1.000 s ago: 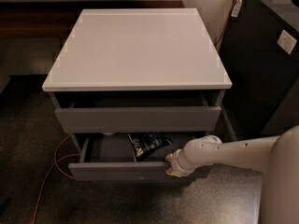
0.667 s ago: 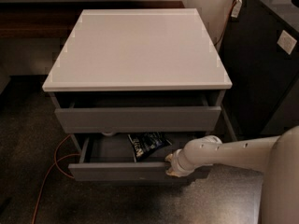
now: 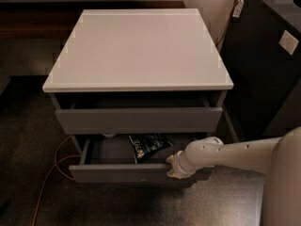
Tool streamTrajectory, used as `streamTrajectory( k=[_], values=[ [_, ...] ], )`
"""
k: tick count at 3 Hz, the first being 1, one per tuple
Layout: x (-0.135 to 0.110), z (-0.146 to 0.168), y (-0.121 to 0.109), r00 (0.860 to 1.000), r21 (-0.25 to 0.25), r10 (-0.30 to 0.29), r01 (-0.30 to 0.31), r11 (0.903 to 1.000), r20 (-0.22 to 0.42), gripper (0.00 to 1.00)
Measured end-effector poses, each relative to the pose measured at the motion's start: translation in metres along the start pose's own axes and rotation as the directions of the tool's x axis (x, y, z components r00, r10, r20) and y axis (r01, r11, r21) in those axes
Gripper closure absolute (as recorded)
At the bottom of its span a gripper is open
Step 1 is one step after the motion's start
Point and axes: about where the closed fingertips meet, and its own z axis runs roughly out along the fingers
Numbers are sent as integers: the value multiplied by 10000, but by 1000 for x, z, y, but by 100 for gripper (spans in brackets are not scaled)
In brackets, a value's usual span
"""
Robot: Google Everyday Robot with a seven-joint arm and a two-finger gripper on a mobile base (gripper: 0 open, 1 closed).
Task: Pick blue chip bag from middle drawer and place on counter
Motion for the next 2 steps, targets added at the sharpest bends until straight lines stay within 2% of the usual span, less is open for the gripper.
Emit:
streamTrajectory(
  k=[1,2],
  values=[
    [0,0,0,10000,-1,-1,1,10000,0,87],
    [0,0,0,10000,-4,-1,1,10000,1,68]
  ],
)
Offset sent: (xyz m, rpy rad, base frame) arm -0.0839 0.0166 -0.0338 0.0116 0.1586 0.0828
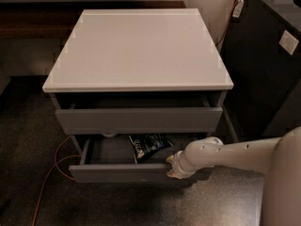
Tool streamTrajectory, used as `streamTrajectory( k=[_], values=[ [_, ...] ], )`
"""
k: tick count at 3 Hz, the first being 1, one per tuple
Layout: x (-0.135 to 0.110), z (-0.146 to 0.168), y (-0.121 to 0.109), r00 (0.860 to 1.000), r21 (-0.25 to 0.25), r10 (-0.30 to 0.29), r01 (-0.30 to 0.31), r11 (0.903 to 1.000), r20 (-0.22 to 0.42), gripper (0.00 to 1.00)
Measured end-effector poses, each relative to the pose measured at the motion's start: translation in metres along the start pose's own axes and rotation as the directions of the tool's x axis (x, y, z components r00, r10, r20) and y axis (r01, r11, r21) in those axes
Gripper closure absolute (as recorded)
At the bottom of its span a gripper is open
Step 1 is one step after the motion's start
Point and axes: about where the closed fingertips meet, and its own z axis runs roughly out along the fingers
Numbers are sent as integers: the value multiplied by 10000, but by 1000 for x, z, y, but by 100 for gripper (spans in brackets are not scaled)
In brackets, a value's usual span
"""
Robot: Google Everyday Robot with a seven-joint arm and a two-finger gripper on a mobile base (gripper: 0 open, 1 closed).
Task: Pick blue chip bag from middle drawer and place on counter
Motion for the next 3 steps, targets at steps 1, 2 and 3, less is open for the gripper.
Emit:
streamTrajectory(
  k=[1,2,3],
  values=[
    [0,0,0,10000,-3,0,0,10000,0,44],
    [0,0,0,10000,-6,0,0,10000,0,42],
    [1,13,37,10000,-871,77,-78,9962,-20,67]
  ],
)
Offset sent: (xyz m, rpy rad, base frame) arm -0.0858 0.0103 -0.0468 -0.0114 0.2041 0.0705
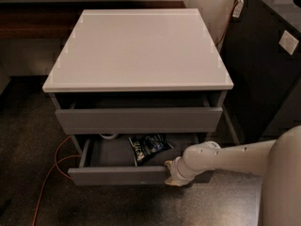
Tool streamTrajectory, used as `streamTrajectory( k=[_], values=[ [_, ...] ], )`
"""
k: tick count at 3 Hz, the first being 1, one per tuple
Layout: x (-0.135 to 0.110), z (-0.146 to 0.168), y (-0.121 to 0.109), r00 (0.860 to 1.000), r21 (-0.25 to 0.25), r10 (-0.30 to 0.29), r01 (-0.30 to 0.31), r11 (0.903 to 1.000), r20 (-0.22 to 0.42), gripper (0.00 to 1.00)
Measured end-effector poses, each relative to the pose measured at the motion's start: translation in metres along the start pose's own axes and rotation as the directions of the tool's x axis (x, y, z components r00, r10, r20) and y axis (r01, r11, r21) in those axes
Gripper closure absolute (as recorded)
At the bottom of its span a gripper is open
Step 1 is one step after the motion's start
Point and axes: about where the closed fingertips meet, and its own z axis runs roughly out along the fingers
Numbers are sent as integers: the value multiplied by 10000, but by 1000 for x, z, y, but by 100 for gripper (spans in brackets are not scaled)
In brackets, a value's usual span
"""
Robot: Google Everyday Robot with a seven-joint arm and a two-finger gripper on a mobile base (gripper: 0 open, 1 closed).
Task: Pick blue chip bag from middle drawer and place on counter
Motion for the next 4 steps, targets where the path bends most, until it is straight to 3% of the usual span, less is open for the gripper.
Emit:
streamTrajectory(
  k=[1,2,4],
  values=[
    [-2,-5,-1,10000,-4,0,0,10000,0,90],
    [-2,-6,0,10000,-8,0,0,10000,0,100],
    [-2,-6,0,10000,-9,0,0,10000,-1,98]
  ],
)
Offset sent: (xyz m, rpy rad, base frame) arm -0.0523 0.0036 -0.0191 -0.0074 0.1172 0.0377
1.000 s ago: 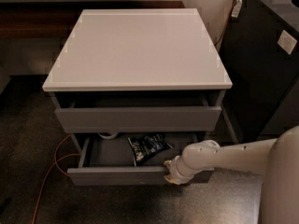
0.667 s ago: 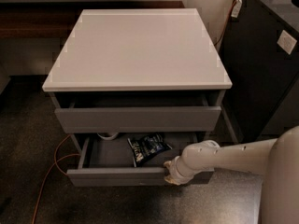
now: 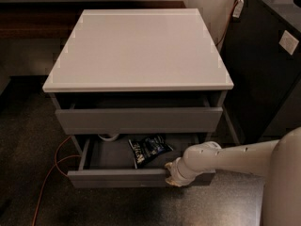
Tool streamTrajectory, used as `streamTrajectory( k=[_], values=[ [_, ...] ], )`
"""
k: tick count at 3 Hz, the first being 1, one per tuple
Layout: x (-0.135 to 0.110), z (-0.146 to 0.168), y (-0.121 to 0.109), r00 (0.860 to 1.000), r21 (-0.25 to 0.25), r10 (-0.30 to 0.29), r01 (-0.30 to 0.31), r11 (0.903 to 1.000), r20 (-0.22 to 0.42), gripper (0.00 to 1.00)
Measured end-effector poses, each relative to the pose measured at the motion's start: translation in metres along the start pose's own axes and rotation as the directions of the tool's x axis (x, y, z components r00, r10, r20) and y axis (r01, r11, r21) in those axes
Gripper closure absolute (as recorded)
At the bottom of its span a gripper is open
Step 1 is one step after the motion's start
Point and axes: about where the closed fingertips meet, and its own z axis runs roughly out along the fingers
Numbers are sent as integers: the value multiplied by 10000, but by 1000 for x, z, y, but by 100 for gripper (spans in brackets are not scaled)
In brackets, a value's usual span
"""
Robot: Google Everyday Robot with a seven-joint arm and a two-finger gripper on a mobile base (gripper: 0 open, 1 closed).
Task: Pick blue chip bag from middle drawer and place on counter
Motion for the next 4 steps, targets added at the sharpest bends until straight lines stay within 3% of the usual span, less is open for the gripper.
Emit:
streamTrajectory(
  k=[1,3,4],
  values=[
    [0,0,0,10000,0,0,0,10000,0,75],
    [0,0,0,10000,-12,-2,2,10000,2,13],
    [-1,2,-3,10000,-163,15,-15,9999,-14,0]
  ],
)
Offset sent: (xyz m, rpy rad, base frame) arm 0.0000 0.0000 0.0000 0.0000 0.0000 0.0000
